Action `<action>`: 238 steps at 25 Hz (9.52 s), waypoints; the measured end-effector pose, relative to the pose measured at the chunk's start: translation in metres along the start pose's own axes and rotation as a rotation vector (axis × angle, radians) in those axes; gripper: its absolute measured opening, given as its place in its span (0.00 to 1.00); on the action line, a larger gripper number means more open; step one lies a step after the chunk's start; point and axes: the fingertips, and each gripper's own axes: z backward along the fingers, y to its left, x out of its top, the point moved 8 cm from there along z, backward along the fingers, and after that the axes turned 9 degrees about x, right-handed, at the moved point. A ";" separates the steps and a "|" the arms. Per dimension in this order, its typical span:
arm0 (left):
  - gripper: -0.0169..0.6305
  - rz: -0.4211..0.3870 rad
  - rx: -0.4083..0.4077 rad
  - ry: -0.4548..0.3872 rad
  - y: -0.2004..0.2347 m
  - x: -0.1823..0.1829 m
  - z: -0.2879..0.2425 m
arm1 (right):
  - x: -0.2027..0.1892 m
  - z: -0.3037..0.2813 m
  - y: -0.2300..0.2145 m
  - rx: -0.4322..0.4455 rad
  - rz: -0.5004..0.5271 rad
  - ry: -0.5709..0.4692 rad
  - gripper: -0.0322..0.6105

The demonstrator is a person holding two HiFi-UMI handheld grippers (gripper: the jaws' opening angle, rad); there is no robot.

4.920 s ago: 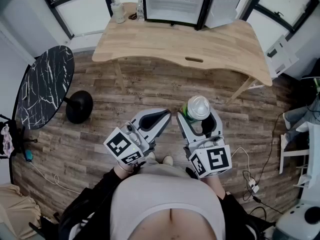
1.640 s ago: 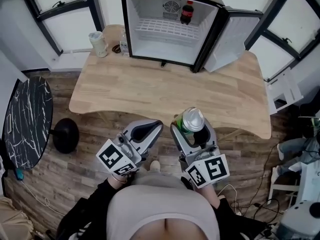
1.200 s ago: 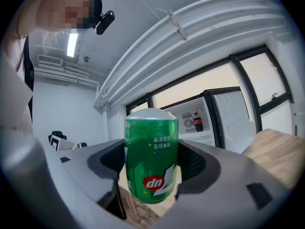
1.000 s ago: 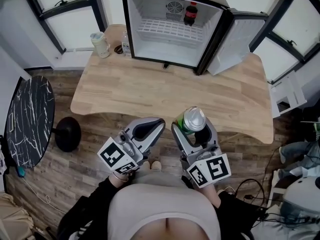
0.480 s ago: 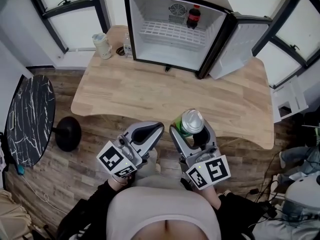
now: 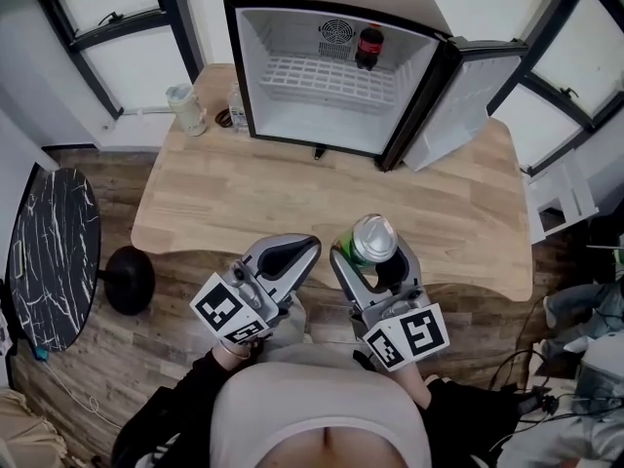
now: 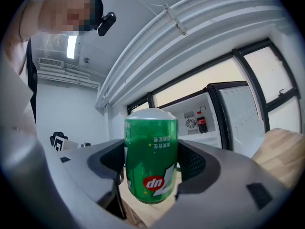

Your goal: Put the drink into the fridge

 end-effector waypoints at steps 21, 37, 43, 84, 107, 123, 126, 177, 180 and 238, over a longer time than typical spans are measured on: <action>0.05 0.036 -0.055 0.023 0.126 0.012 -0.078 | 0.005 -0.116 -0.077 -0.066 -0.027 0.016 0.59; 0.05 0.042 -0.100 0.048 0.189 0.010 -0.129 | 0.006 -0.176 -0.124 -0.101 -0.022 0.006 0.59; 0.05 0.049 -0.117 0.064 0.200 0.008 -0.143 | 0.008 -0.187 -0.138 -0.121 -0.021 -0.001 0.59; 0.05 0.058 0.118 0.090 0.213 -0.003 -0.106 | 0.047 -0.299 -0.245 -0.123 0.156 0.073 0.59; 0.05 0.055 0.219 0.093 0.223 -0.002 -0.076 | 0.015 -0.367 -0.295 -0.139 0.119 0.184 0.58; 0.05 0.064 0.250 0.090 0.226 -0.003 -0.069 | 0.003 -0.383 -0.313 -0.148 0.097 0.232 0.59; 0.05 0.065 0.249 0.092 0.226 -0.004 -0.069 | 0.004 -0.384 -0.316 -0.146 0.088 0.228 0.58; 0.05 0.097 0.172 0.109 0.218 -0.010 -0.084 | -0.005 -0.363 -0.301 -0.163 0.077 0.241 0.59; 0.05 0.092 0.152 0.103 0.219 -0.008 -0.088 | -0.002 -0.349 -0.293 -0.189 0.107 0.211 0.59; 0.05 -0.002 -0.041 -0.004 -0.122 0.007 0.094 | -0.011 0.099 0.103 -0.088 0.085 -0.047 0.10</action>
